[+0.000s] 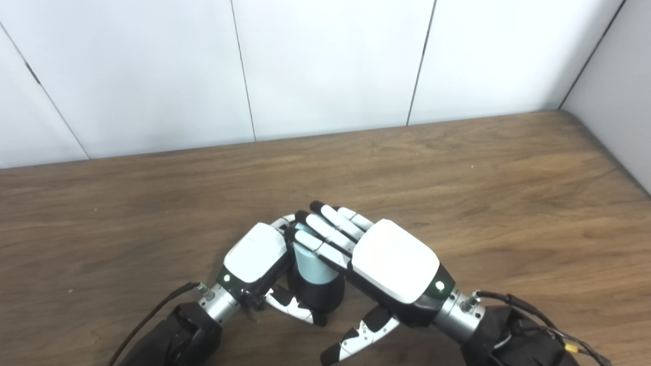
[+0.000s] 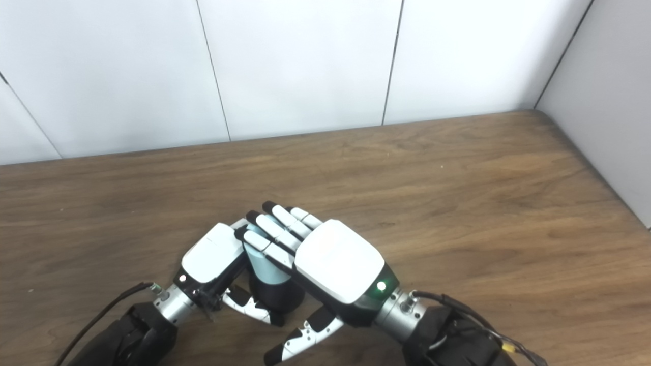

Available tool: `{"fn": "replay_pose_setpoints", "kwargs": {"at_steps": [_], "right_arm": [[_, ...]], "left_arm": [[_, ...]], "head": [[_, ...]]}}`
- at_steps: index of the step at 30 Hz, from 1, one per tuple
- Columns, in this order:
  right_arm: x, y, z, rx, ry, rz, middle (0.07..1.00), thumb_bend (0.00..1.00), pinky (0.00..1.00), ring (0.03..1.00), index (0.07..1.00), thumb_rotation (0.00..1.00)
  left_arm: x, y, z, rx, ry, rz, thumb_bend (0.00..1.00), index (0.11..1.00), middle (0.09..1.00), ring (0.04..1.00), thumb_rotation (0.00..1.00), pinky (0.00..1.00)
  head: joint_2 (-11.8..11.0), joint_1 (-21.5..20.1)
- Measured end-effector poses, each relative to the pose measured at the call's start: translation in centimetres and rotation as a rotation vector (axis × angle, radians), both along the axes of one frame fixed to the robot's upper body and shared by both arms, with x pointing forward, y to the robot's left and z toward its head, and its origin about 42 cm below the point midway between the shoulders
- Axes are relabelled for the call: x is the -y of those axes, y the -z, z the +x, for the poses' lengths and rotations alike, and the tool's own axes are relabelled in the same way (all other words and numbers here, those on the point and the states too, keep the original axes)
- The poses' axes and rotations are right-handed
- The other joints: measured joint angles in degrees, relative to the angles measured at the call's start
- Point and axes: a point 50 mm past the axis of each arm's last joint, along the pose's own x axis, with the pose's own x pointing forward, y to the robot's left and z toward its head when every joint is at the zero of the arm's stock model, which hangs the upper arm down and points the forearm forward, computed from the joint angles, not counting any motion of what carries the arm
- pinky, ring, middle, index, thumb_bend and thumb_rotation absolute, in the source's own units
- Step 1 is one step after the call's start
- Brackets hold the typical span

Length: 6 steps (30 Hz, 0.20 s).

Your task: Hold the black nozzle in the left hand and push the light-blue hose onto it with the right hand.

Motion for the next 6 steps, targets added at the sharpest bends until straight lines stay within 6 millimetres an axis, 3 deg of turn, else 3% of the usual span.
{"fn": "replay_pose_setpoints", "kwargs": {"at_steps": [6], "right_arm": [[0.3,2.0,0.3,-0.063,-0.002,0.095,0.998,0.88,0.93,0.998,0.989,0.81]], "left_arm": [[0.0,0.1,-0.1,-0.004,0.001,0.003,0.50,0.517,0.447,0.465,0.00,0.86]], "head": [[-0.1,0.0]]}}
